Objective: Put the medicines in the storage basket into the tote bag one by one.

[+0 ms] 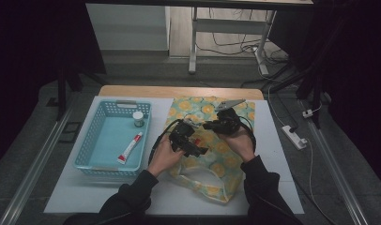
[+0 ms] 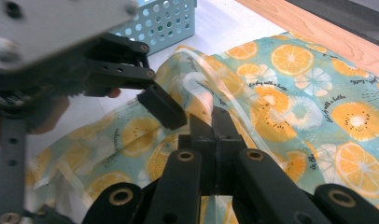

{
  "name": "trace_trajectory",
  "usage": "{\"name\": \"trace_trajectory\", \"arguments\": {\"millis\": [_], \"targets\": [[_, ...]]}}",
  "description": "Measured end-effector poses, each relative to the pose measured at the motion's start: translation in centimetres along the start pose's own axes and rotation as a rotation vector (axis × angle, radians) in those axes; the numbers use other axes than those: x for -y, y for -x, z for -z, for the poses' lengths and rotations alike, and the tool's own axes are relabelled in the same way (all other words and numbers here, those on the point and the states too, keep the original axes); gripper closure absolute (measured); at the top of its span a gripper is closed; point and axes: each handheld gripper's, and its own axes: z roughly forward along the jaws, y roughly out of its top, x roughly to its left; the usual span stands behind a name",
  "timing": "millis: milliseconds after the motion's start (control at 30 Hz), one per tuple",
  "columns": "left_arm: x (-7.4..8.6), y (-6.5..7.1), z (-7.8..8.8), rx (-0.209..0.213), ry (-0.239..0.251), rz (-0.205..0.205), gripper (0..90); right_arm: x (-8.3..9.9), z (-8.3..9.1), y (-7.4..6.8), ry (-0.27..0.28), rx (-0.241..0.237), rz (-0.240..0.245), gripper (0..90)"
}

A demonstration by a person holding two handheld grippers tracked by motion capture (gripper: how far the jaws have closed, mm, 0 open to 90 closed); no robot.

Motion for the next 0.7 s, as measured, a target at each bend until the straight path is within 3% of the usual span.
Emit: {"name": "trace_trajectory", "arguments": {"millis": [267,700], "targets": [[0.9,0.1,1.5,0.001,0.04,0.009,0.0,0.0,-0.1,0.0,-0.003,-0.004,-0.002,90.0],[1.8,0.1,3.9,0.02,0.043,-0.021,0.0,0.0,0.0,0.0,-0.001,-0.004,0.001,90.0]]}}
